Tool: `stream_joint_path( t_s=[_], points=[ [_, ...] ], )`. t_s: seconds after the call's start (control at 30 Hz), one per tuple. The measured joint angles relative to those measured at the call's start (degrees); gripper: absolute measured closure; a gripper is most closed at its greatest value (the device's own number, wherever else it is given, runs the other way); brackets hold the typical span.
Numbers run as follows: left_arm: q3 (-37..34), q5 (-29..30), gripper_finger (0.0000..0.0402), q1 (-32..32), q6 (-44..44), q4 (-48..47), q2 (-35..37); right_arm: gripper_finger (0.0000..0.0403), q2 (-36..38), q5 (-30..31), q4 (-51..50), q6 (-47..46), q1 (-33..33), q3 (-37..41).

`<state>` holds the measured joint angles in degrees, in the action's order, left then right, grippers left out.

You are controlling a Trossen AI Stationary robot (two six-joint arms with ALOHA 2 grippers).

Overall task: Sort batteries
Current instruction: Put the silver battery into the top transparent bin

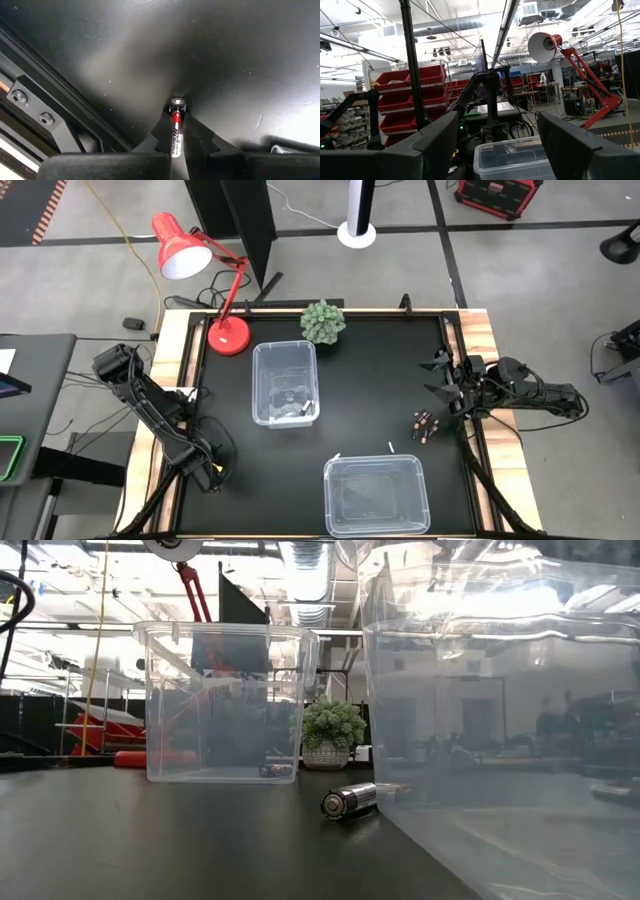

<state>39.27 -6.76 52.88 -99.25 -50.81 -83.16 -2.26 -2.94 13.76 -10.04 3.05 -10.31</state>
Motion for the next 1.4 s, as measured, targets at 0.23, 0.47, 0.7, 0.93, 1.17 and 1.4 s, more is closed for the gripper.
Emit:
stream_joint_path(
  t_s=[0.23,0.47,0.7,0.93,1.17,1.4],
  points=[
    [0.5,1.2,0.0388,0.0,3.4,0.1,0.0,0.0111,0.0,0.0,0.0,0.0,0.0,0.0],
    [2.4,7.8,0.0389,-0.9,8.9,-0.8,-0.2,0.0111,0.0,0.0,-0.1,0.0,0.0,0.0],
    [4.3,13.4,0.0395,-0.9,12.5,-0.9,-0.2,0.0111,0.0,0.0,-0.1,0.0,0.0,0.0],
    [5.5,17.1,0.04,-0.9,14.9,-1.0,-0.1,0.0111,0.0,0.0,-0.1,0.0,0.0,0.0],
    [5.5,16.9,0.04,-0.9,14.6,-0.2,-0.1,0.0111,0.0,0.0,-0.1,0.0,0.0,0.0],
    [6.5,17.8,0.0376,-0.5,13.6,7.5,1.6,0.0111,0.0,0.0,-0.1,0.0,0.0,0.0]
  ],
)
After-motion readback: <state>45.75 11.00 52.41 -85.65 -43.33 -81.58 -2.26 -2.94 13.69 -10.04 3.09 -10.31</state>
